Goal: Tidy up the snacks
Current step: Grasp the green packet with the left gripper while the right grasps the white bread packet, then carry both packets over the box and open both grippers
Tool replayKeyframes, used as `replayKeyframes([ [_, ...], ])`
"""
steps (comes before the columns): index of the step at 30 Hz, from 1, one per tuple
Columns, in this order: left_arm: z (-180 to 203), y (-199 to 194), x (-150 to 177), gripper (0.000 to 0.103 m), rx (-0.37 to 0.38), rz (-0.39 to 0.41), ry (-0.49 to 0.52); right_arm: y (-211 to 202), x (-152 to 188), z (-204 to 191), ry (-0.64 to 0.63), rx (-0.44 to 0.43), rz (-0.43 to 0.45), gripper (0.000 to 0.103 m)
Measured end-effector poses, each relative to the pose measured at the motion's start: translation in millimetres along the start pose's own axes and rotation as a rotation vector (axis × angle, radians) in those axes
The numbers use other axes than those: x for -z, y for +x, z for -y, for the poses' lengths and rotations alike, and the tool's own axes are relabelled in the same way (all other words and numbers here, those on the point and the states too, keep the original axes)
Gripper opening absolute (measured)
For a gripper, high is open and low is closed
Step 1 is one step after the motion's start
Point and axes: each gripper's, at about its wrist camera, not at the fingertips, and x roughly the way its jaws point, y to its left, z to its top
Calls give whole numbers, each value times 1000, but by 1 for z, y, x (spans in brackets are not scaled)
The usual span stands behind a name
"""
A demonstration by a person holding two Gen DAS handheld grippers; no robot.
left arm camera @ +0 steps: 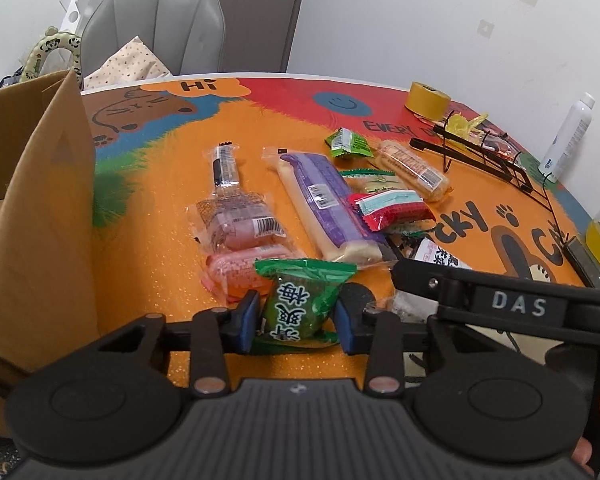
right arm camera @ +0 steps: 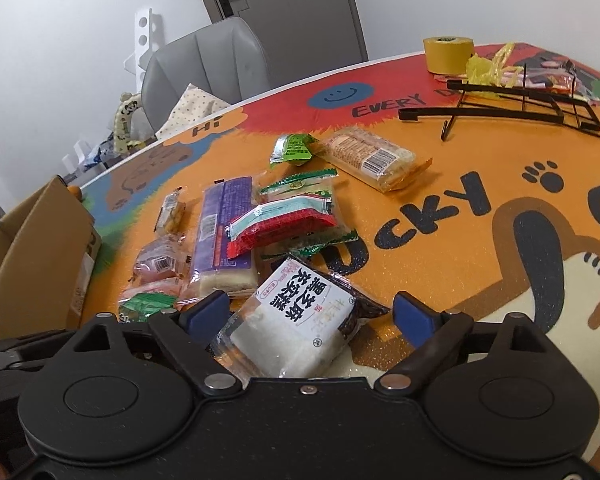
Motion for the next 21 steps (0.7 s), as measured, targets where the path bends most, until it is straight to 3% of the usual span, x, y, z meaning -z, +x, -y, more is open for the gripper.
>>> replayKeyframes([
  [13,5,-6,9,34,20,7,23,-18,11,14,-28,71,-9,76],
  [18,6,-9,11,32,29,6,19,-27,17,19,-28,104,-21,76],
  [21,8,-12,13,32,29,10,24,-32,21,23,-24,118,-28,83],
])
